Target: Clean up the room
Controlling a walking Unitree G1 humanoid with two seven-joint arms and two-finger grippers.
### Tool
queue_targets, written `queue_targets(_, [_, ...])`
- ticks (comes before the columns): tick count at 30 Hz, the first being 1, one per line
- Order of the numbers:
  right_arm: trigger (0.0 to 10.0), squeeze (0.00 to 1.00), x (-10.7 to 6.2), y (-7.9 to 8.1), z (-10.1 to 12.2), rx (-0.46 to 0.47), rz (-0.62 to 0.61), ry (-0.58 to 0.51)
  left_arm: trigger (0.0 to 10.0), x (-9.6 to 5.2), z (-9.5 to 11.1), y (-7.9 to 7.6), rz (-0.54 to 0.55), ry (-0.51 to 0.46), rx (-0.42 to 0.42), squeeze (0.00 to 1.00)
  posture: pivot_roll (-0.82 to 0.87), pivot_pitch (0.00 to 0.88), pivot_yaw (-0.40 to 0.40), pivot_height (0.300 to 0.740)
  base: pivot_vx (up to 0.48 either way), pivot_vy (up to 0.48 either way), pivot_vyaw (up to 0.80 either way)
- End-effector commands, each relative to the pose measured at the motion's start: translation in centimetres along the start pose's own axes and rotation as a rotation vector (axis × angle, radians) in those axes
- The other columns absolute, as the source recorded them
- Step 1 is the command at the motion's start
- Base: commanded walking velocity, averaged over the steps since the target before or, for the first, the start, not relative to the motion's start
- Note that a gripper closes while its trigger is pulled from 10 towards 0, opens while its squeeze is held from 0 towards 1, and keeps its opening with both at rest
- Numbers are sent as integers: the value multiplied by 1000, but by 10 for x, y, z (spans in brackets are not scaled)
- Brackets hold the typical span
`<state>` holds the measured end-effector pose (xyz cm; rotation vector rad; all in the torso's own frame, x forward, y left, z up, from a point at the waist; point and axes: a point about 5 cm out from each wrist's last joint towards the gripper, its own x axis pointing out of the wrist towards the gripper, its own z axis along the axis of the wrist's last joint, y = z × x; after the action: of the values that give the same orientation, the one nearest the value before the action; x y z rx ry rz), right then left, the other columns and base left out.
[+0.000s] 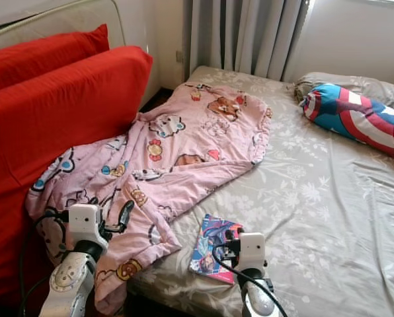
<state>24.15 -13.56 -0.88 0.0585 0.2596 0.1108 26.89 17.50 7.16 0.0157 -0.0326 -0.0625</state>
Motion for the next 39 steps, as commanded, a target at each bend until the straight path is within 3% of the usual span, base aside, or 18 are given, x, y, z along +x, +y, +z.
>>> queue_targets(1, [10000,0,-1,1,-1,-1,4,2,10000,0,-1,-1,3,12,-15,0,-88,75,-52,631,0,0,0])
queue_targets(33, [10000,0,1,3,-1,26,1,-1,10000,3,-3,-2,-11,33,-29,0,-86,58,-44,631,0,0,0])
queue_targets(39, [10000,0,3,3,0,24,-7,1,10000,4,-3,-1,-9,34,-28,0,-84,58,-42,601,0,0,0])
